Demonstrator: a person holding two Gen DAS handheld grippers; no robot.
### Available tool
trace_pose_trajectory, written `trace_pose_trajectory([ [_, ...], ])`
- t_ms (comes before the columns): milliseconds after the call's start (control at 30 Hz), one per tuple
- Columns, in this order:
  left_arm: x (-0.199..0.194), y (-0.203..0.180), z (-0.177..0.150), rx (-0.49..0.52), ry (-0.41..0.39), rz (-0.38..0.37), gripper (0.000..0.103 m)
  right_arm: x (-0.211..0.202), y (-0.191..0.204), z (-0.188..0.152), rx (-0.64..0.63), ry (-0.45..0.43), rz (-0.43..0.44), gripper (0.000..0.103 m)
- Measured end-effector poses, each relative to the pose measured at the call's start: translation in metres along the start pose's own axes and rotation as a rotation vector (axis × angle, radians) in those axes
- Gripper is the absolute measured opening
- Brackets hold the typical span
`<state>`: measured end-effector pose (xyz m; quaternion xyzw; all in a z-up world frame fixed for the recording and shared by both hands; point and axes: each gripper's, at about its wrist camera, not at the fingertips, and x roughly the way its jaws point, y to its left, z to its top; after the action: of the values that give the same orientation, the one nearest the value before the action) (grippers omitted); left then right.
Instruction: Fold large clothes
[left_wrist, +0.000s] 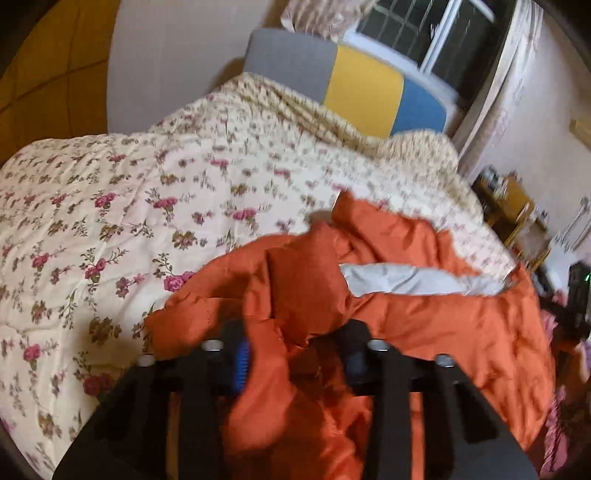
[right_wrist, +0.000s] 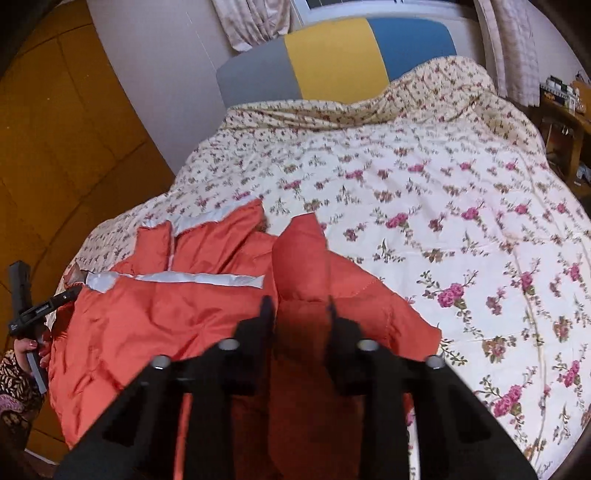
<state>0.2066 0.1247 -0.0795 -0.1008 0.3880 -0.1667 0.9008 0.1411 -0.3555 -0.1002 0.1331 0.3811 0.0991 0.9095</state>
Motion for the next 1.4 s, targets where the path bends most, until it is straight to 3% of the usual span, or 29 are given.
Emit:
trace_pose_trajectory([
  [300,-0.068,-0.015,0.045,-0.095,-0.301,-0.034,0.023,-0.054,0.017,0.048,0.038,-0.161,-0.006,0.012],
  [500,-0.053,-0.024,0.084,-0.159,-0.366,0.030,0.023,-0.042,0.019,0.093,0.081,-0.210,-0.034,0.012],
  [667,-0.019,-0.020,0.095,-0.228,-0.352,0.096,0.023,-0.005,0.002,0.107,0.170,-0.232,-0.123,0.011],
  [800,0.017,-0.012,0.091,-0.272,-0.311,0.159,0.023,0.036,-0.016,0.097,0.216,-0.193,-0.152,0.011],
  [1000,0.060,0.002,0.073,-0.218,-0.293,0.250,0.023,0.080,-0.030,0.078,0.187,-0.178,-0.238,0.012],
  [1133,0.081,0.015,0.068,-0.242,-0.265,0.260,0.023,0.104,-0.035,0.075,0.180,-0.135,-0.257,0.013],
  [1400,0.128,0.040,0.057,-0.343,-0.102,0.241,0.032,0.142,-0.066,0.064,0.315,-0.015,-0.253,0.014],
])
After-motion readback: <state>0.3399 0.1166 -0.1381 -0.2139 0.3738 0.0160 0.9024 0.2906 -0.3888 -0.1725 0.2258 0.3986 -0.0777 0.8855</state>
